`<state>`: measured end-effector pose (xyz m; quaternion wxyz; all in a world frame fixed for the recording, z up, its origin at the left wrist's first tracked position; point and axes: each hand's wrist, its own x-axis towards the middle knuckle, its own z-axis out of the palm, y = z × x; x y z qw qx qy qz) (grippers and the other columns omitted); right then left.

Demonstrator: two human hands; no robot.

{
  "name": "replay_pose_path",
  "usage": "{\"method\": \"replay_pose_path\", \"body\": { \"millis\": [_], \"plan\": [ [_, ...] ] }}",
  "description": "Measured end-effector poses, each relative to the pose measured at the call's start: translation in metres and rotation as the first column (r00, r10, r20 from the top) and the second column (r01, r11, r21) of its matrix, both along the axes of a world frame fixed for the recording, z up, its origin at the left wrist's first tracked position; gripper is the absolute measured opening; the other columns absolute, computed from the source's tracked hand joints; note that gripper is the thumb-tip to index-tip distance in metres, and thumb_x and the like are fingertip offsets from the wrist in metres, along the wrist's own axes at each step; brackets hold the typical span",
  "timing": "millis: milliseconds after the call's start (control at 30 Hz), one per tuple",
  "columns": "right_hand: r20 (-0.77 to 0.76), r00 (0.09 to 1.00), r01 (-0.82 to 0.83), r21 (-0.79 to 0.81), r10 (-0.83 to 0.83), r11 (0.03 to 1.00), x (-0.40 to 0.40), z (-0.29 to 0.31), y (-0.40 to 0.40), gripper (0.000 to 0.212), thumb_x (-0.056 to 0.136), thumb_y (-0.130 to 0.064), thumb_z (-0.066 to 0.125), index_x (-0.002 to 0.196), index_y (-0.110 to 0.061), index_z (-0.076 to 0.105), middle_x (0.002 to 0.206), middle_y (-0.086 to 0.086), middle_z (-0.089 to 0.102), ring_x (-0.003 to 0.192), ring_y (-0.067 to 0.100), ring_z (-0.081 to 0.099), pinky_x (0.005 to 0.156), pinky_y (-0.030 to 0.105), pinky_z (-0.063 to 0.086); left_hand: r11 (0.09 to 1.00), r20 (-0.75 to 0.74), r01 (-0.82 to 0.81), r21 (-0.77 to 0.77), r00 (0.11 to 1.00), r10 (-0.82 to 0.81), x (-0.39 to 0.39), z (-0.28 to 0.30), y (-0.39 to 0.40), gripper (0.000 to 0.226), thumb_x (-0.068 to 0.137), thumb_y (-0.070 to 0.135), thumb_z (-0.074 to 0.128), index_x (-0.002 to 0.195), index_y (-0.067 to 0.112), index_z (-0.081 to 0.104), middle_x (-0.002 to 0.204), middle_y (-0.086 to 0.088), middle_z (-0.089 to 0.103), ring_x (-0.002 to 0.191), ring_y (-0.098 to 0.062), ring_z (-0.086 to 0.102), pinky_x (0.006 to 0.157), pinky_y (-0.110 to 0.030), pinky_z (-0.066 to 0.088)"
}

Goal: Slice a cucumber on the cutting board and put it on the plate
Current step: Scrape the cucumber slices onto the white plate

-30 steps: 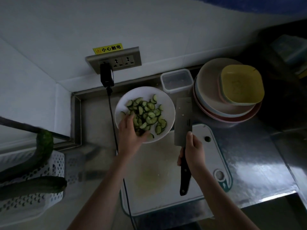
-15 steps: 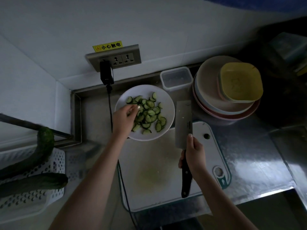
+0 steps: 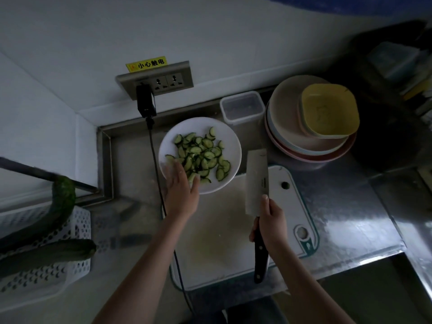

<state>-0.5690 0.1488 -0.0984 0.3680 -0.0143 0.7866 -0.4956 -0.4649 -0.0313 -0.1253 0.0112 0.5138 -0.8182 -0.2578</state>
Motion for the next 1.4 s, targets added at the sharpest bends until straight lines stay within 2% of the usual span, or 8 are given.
{"method": "replay_pose_path", "body": {
  "millis": [133, 233, 367, 533, 800, 933, 1133, 1400],
  "plan": [
    [0.007, 1.0, 0.007, 0.004, -0.007, 1.0, 0.004, 0.0, 0.008, 0.04, 0.102, -0.038, 0.034, 0.077, -0.013, 0.052, 0.044, 0.008, 0.047, 0.035, 0.027, 0.05, 0.038, 0.028, 0.04, 0.999, -0.135, -0.041, -0.034, 0.99, 0.036, 0.005, -0.007, 0.002, 0.079, 0.097, 0.047, 0.037, 0.15, 0.01, -0.007, 0.158, -0.008, -0.009, 0.143, -0.025, -0.01, 0.11, -0.033, -0.008],
    [-0.001, 1.0, 0.014, 0.011, -0.014, 1.0, 0.005, 0.001, 0.014, 0.04, 0.102, -0.038, 0.034, 0.081, -0.01, 0.053, 0.043, 0.008, 0.047, 0.035, 0.027, 0.05, 0.037, 0.028, 0.04, 0.946, -0.314, -0.324, -0.015, 0.9, 0.303, 0.012, -0.008, 0.007, 0.063, 0.096, 0.019, 0.051, 0.145, -0.006, 0.021, 0.149, -0.024, 0.027, 0.138, -0.034, 0.025, 0.112, -0.032, 0.016],
    [-0.01, 0.999, 0.04, 0.003, -0.04, 0.999, 0.004, 0.0, 0.02, 0.041, 0.102, -0.037, 0.034, 0.084, -0.005, 0.053, 0.042, 0.008, 0.046, 0.034, 0.027, 0.049, 0.036, 0.028, 0.039, 0.873, -0.256, -0.485, 0.051, 0.839, 0.481, 0.008, 0.005, -0.01, 0.024, 0.096, 0.017, 0.045, 0.109, -0.002, 0.052, 0.106, -0.019, 0.06, 0.098, -0.032, 0.058, 0.067, -0.029, 0.036],
    [0.015, 0.999, 0.038, -0.003, -0.038, 0.999, 0.007, 0.0, 0.019, 0.04, 0.102, -0.037, 0.033, 0.082, -0.007, 0.051, 0.043, 0.007, 0.045, 0.035, 0.027, 0.048, 0.036, 0.028, 0.039, 0.83, -0.083, -0.518, 0.206, 0.836, 0.542, 0.003, 0.008, -0.053, 0.035, 0.098, 0.023, 0.04, 0.115, -0.004, 0.054, 0.117, -0.024, 0.057, 0.105, -0.034, 0.055, 0.075, -0.034, 0.037],
    [-0.008, 0.999, -0.037, 0.038, 0.037, 0.999, 0.01, -0.005, 0.023, 0.045, 0.102, -0.037, 0.034, 0.08, 0.001, 0.047, 0.045, 0.01, 0.047, 0.035, 0.028, 0.051, 0.035, 0.026, 0.037, 0.808, -0.197, -0.533, 0.25, 0.79, 0.581, 0.009, 0.006, -0.056, 0.034, 0.099, 0.018, 0.037, 0.121, -0.003, 0.05, 0.12, -0.016, 0.056, 0.113, -0.031, 0.052, 0.09, -0.037, 0.04],
    [-0.147, 0.989, 0.021, 0.075, -0.01, 0.997, 0.008, 0.001, 0.033, 0.037, 0.101, -0.032, 0.038, 0.076, -0.008, 0.049, 0.049, 0.01, 0.048, 0.035, 0.023, 0.049, 0.035, 0.03, 0.043, 0.918, -0.246, -0.396, 0.005, 0.89, 0.385, 0.022, 0.003, -0.024, 0.033, 0.096, 0.009, 0.042, 0.122, -0.01, 0.047, 0.122, -0.026, 0.05, 0.115, -0.035, 0.046, 0.091, -0.034, 0.035],
    [-0.515, 0.837, 0.044, 0.404, 0.187, 0.914, -0.03, 0.015, 0.072, 0.019, 0.099, -0.029, 0.042, 0.086, -0.02, 0.051, 0.059, 0.003, 0.056, 0.048, 0.022, 0.054, 0.041, 0.03, 0.041, 0.972, -0.189, -0.227, -0.064, 0.959, 0.212, 0.05, 0.004, 0.033, 0.053, 0.092, 0.008, 0.055, 0.137, -0.01, 0.034, 0.136, -0.028, 0.04, 0.127, -0.037, 0.038, 0.102, -0.039, 0.034],
    [-0.526, 0.746, 0.062, 0.665, 0.408, 0.745, -0.054, 0.011, 0.075, 0.02, 0.101, -0.019, 0.032, 0.092, -0.013, 0.048, 0.07, 0.011, 0.057, 0.052, 0.021, 0.044, 0.046, 0.024, 0.026, 0.963, -0.281, -0.212, 0.166, 0.926, 0.253, 0.066, -0.008, 0.056, 0.064, 0.096, 0.007, 0.048, 0.147, -0.005, 0.011, 0.154, -0.02, 0.013, 0.143, -0.029, 0.015, 0.112, -0.027, 0.015]
  ]
}}
